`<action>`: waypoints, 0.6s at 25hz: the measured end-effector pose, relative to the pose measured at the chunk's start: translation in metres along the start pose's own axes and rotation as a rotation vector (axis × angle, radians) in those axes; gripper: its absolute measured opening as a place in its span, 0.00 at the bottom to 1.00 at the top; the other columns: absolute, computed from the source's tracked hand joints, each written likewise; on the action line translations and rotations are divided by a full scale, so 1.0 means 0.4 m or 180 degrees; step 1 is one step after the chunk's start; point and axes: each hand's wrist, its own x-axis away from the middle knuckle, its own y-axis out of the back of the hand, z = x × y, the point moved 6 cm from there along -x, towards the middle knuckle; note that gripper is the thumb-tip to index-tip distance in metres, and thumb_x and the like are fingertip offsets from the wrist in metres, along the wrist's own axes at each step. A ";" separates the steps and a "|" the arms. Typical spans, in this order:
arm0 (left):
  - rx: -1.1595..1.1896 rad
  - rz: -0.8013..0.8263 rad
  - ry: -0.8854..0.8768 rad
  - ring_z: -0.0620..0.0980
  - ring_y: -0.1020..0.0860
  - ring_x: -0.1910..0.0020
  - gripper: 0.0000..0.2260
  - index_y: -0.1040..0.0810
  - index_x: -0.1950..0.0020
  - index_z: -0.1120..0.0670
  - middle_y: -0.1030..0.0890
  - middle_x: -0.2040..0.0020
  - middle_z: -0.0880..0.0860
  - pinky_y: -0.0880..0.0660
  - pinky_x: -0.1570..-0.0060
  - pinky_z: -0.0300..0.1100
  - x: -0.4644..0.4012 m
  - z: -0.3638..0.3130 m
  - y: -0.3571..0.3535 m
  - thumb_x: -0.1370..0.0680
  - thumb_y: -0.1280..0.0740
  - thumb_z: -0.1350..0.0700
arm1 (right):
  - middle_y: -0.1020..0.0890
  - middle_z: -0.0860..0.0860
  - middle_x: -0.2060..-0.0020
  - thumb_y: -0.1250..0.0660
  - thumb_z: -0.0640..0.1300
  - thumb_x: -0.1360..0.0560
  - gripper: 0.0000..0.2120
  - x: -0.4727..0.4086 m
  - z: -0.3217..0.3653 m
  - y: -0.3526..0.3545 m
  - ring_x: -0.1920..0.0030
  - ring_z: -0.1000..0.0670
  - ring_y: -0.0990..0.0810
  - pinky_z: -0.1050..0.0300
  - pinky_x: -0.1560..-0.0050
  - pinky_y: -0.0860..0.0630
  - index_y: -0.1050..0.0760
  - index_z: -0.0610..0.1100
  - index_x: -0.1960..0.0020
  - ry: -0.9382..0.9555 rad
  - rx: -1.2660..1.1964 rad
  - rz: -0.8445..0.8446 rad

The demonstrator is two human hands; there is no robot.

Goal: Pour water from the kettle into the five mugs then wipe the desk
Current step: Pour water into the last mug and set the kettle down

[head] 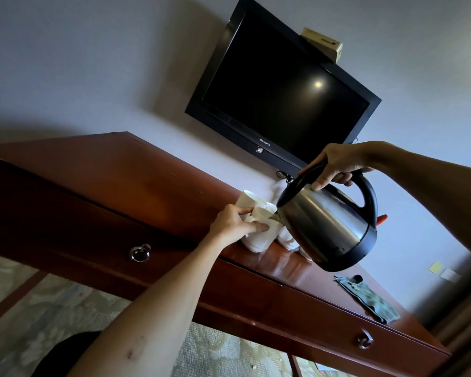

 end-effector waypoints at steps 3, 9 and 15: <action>0.0008 0.0003 0.0005 0.48 0.19 0.38 0.51 0.16 0.37 0.45 0.14 0.40 0.48 0.23 0.35 0.52 -0.005 0.007 -0.002 0.56 0.23 0.23 | 0.32 0.47 0.78 0.20 0.43 0.38 0.26 -0.003 0.000 0.001 0.78 0.52 0.37 0.61 0.76 0.32 0.16 0.43 0.40 0.0004 0.0006 0.0005; -0.0013 -0.0004 0.0005 0.48 0.19 0.38 0.51 0.16 0.37 0.45 0.14 0.41 0.49 0.23 0.36 0.52 -0.007 0.008 -0.002 0.56 0.24 0.23 | 0.31 0.46 0.77 0.20 0.44 0.38 0.26 -0.003 0.000 0.000 0.78 0.52 0.36 0.61 0.76 0.32 0.16 0.43 0.41 0.0012 0.0023 0.0004; -0.0030 -0.0023 0.0043 0.49 0.19 0.37 0.49 0.17 0.36 0.45 0.15 0.39 0.49 0.23 0.35 0.51 -0.002 0.004 0.002 0.54 0.23 0.25 | 0.33 0.47 0.77 0.19 0.44 0.40 0.26 0.001 0.001 -0.002 0.78 0.52 0.38 0.61 0.76 0.33 0.15 0.45 0.42 0.0027 -0.0010 -0.0023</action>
